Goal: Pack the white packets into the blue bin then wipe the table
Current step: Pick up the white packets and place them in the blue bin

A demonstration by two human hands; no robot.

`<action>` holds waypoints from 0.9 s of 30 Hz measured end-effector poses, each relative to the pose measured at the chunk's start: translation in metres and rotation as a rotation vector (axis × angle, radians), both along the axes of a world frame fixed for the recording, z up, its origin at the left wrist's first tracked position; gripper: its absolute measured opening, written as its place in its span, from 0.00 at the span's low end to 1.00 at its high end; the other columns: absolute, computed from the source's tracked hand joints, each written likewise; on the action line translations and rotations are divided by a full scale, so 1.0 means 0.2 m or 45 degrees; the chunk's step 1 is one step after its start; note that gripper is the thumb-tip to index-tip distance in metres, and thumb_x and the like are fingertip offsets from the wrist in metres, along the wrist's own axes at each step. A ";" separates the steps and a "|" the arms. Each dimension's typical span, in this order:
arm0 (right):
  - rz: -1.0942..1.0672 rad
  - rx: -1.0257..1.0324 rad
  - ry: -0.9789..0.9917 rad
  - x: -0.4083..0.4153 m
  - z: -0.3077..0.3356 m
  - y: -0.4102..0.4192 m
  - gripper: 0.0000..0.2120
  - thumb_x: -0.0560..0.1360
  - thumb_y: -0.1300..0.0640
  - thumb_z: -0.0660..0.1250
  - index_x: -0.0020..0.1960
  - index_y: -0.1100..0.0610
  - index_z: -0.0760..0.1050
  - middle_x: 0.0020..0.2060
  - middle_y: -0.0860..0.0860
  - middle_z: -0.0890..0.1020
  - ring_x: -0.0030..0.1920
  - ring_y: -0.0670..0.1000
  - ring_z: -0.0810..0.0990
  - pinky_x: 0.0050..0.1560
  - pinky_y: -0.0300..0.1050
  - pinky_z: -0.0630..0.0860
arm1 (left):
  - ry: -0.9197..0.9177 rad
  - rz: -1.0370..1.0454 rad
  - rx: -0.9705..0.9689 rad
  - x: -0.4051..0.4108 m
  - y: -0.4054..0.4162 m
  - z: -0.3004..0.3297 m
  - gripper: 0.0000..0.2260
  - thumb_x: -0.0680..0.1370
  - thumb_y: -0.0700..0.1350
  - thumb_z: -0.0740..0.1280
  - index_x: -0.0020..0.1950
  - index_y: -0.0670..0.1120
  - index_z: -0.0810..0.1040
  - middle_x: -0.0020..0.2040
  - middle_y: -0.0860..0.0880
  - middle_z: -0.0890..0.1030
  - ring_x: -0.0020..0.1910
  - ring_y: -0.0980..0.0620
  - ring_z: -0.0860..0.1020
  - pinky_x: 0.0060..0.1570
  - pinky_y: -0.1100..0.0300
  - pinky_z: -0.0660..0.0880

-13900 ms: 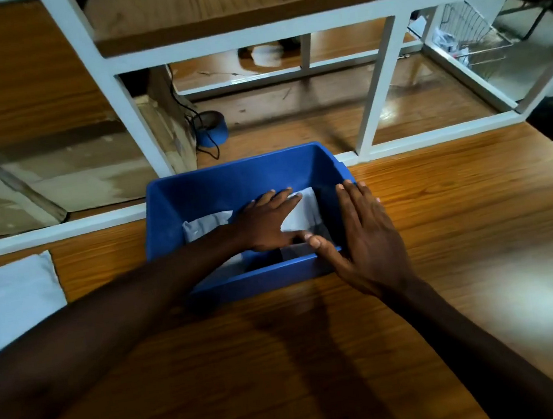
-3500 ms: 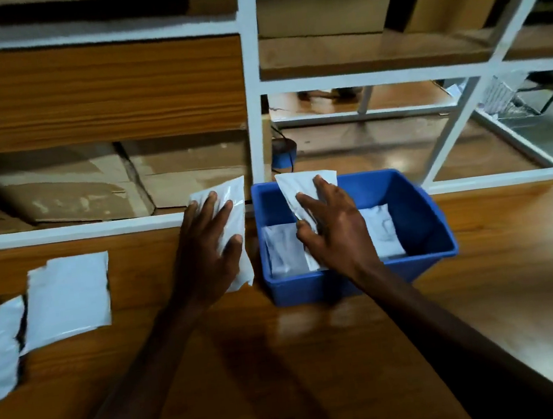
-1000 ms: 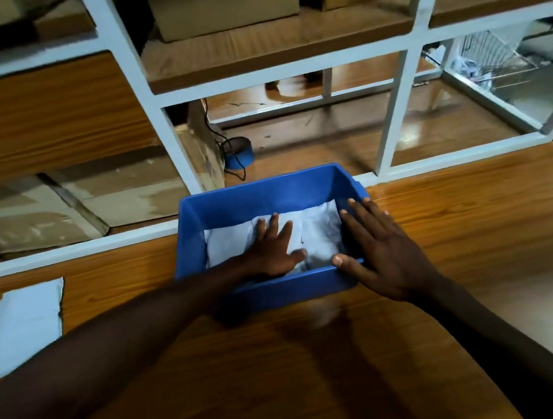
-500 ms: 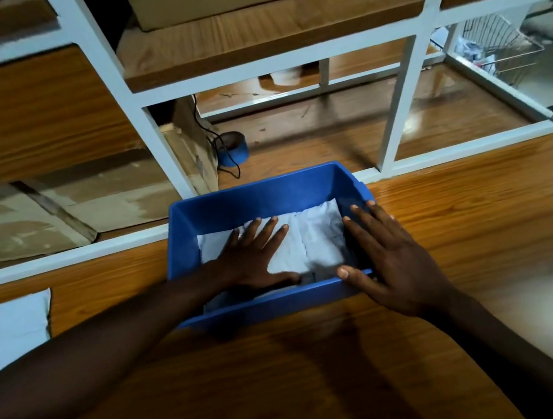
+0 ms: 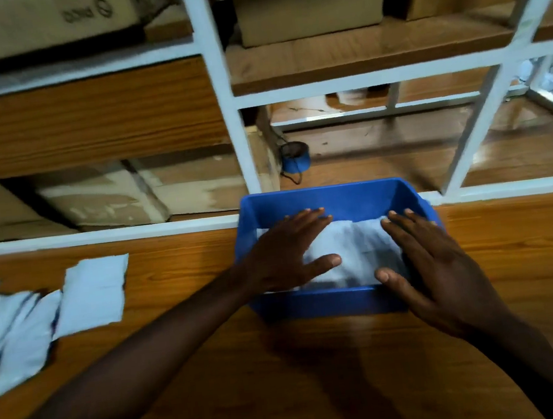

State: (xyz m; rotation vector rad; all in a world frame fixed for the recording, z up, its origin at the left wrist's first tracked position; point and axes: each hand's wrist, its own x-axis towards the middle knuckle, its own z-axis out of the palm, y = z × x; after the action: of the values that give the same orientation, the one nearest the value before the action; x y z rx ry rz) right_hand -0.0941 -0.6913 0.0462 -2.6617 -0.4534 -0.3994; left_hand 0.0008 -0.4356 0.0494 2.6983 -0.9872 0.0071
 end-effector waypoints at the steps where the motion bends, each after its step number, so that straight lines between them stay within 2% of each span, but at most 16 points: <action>1: 0.035 0.057 -0.045 -0.01 0.04 0.07 0.34 0.79 0.33 0.53 0.78 0.53 0.63 0.76 0.53 0.67 0.77 0.53 0.63 0.75 0.61 0.64 | -0.059 0.028 -0.123 -0.08 0.05 0.05 0.32 0.78 0.64 0.60 0.77 0.49 0.62 0.77 0.50 0.62 0.76 0.53 0.58 0.72 0.63 0.49; 4: 0.171 0.269 -0.169 -0.03 0.10 0.33 0.31 0.79 0.36 0.56 0.72 0.56 0.70 0.68 0.57 0.76 0.69 0.58 0.74 0.66 0.61 0.73 | -0.148 0.257 -0.381 -0.31 0.24 0.11 0.25 0.78 0.59 0.63 0.71 0.47 0.71 0.70 0.49 0.73 0.70 0.54 0.69 0.70 0.64 0.62; 7: 0.324 0.363 -0.216 -0.05 0.10 0.65 0.29 0.80 0.37 0.55 0.69 0.57 0.74 0.64 0.58 0.79 0.64 0.59 0.77 0.60 0.55 0.75 | -0.252 0.551 -0.543 -0.55 0.52 0.08 0.20 0.79 0.54 0.64 0.66 0.45 0.77 0.64 0.48 0.79 0.65 0.53 0.75 0.65 0.58 0.71; 9: 0.422 0.413 -0.248 -0.05 0.08 0.87 0.26 0.80 0.40 0.58 0.68 0.57 0.75 0.64 0.57 0.79 0.64 0.57 0.77 0.61 0.51 0.74 | -0.307 0.688 -0.599 -0.68 0.73 0.04 0.18 0.79 0.52 0.64 0.64 0.44 0.79 0.63 0.48 0.80 0.63 0.54 0.76 0.63 0.57 0.73; 14: 0.651 0.477 -0.205 -0.03 -0.02 1.46 0.24 0.80 0.41 0.60 0.71 0.53 0.72 0.68 0.56 0.77 0.67 0.56 0.76 0.60 0.60 0.78 | -0.284 0.964 -0.615 -0.85 1.32 -0.07 0.18 0.80 0.54 0.62 0.67 0.48 0.76 0.64 0.52 0.79 0.64 0.57 0.75 0.61 0.55 0.75; 16: 0.679 0.446 -0.227 0.00 -0.08 1.72 0.24 0.80 0.42 0.61 0.70 0.55 0.73 0.66 0.57 0.78 0.65 0.58 0.78 0.59 0.59 0.79 | -0.219 1.055 -0.564 -0.86 1.58 -0.13 0.19 0.80 0.57 0.60 0.69 0.52 0.74 0.67 0.55 0.76 0.66 0.60 0.71 0.63 0.59 0.73; 19: 0.621 0.367 -0.062 0.06 -0.20 2.12 0.26 0.79 0.41 0.60 0.70 0.56 0.73 0.67 0.57 0.78 0.66 0.59 0.77 0.58 0.60 0.80 | -0.106 1.128 -0.483 -0.83 1.95 -0.23 0.22 0.80 0.60 0.58 0.72 0.55 0.69 0.71 0.57 0.72 0.69 0.61 0.67 0.65 0.61 0.68; 21: 0.572 0.327 0.067 0.12 -0.29 2.37 0.27 0.79 0.40 0.58 0.72 0.54 0.71 0.70 0.56 0.75 0.70 0.59 0.74 0.62 0.61 0.77 | -0.044 1.112 -0.475 -0.79 2.15 -0.27 0.22 0.81 0.59 0.58 0.73 0.55 0.67 0.72 0.56 0.70 0.69 0.61 0.66 0.66 0.59 0.69; 23: 0.490 0.250 0.171 0.21 -0.38 2.59 0.28 0.80 0.39 0.58 0.75 0.52 0.68 0.74 0.53 0.70 0.75 0.56 0.67 0.71 0.59 0.68 | 0.004 1.082 -0.484 -0.73 2.30 -0.29 0.21 0.82 0.56 0.59 0.74 0.54 0.66 0.72 0.57 0.69 0.67 0.64 0.63 0.65 0.63 0.66; 25: 0.403 0.161 0.318 0.31 -0.44 2.75 0.28 0.82 0.39 0.57 0.78 0.50 0.62 0.78 0.52 0.63 0.78 0.54 0.59 0.75 0.56 0.59 | 0.028 1.042 -0.497 -0.68 2.38 -0.30 0.22 0.82 0.56 0.58 0.75 0.53 0.64 0.72 0.56 0.69 0.67 0.65 0.62 0.65 0.65 0.64; 27: 0.328 0.095 0.405 0.42 -0.50 2.89 0.31 0.81 0.36 0.52 0.80 0.49 0.58 0.80 0.52 0.58 0.80 0.55 0.54 0.78 0.58 0.56 | 0.044 0.983 -0.521 -0.60 2.45 -0.32 0.22 0.82 0.55 0.58 0.75 0.51 0.65 0.73 0.54 0.70 0.65 0.68 0.61 0.63 0.73 0.61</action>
State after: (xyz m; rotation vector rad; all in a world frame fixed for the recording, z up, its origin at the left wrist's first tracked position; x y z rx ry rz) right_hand -0.0106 -0.1133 -0.0539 -2.4895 -0.6533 0.0823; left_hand -0.1190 0.0550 -0.0140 2.4931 0.1119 0.2748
